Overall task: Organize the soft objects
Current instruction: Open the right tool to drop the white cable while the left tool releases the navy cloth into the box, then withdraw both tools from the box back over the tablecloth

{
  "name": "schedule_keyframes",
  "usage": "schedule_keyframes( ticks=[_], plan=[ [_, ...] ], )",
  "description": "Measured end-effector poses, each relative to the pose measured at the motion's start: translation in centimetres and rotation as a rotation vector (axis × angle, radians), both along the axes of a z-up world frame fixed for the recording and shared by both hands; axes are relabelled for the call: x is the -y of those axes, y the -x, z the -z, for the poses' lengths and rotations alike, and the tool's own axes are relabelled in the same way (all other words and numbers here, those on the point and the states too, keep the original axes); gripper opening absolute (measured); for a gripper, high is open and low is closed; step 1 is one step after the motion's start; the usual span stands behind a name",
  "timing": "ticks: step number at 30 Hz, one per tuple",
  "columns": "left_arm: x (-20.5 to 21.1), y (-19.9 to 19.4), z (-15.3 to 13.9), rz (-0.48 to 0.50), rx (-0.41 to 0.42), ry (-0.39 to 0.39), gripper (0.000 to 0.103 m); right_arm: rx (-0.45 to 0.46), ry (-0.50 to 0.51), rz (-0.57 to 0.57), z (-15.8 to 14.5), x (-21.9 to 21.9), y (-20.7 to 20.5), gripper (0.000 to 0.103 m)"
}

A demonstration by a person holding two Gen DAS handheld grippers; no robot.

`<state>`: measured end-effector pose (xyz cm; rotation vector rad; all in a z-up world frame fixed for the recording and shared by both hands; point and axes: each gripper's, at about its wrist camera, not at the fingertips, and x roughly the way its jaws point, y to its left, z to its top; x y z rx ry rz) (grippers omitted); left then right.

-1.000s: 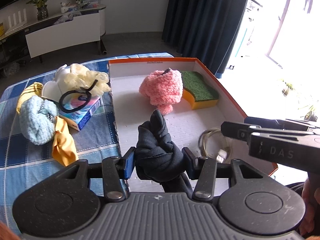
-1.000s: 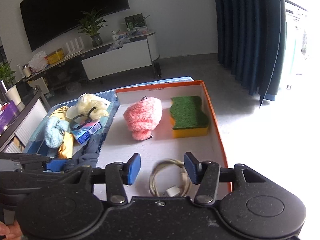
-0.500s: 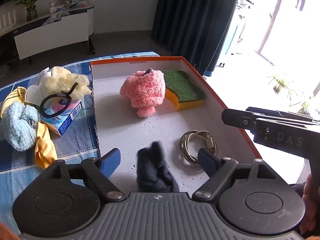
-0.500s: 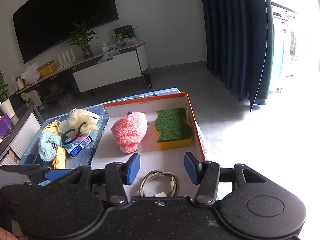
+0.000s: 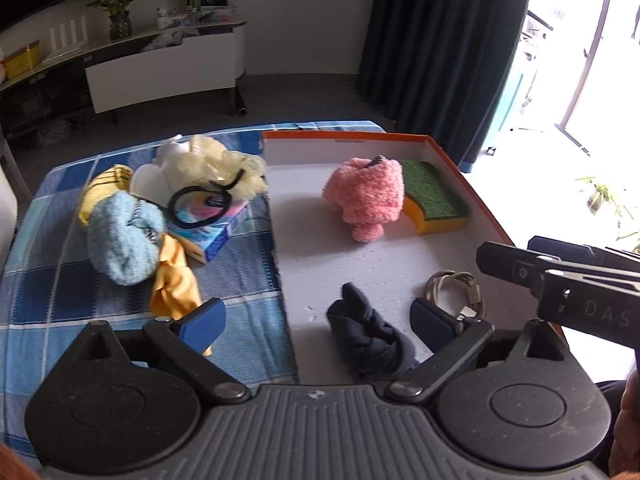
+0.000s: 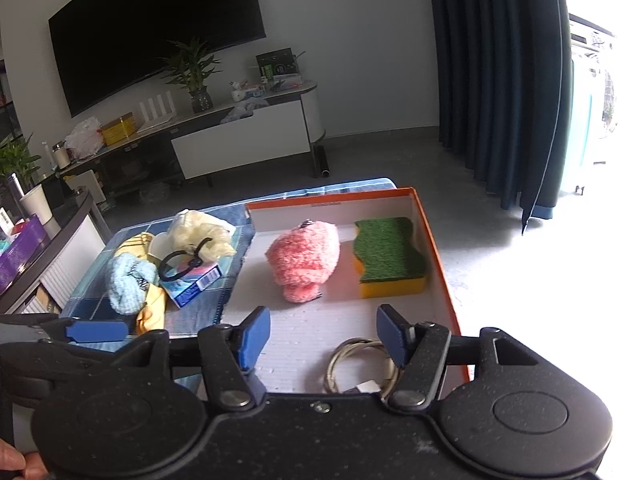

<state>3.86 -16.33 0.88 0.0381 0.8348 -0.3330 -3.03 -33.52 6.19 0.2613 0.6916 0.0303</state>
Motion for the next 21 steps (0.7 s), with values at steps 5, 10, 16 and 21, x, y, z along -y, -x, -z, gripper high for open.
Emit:
schedule_keyframes(
  ticks=[5,10,16,21],
  plan=[
    [-1.3,0.3,-0.1,-0.053,-0.005,-0.013,0.103,0.000,0.004,-0.014,-0.2,-0.8,0.0,0.079],
    [-2.8,0.5,0.0,-0.094,-0.013,-0.019,0.103,-0.006,0.001,-0.033,-0.3,-1.7,-0.4,0.080],
    [-4.7,0.6,0.1,-0.141,-0.024,-0.022,0.103,-0.012,0.005,-0.070,-0.3,-3.3,-0.7,0.081],
    [-6.0,0.8,0.1,-0.167,-0.026,-0.021,0.103,-0.017,0.014,-0.106,-0.4,-4.7,-1.1,0.082]
  ],
)
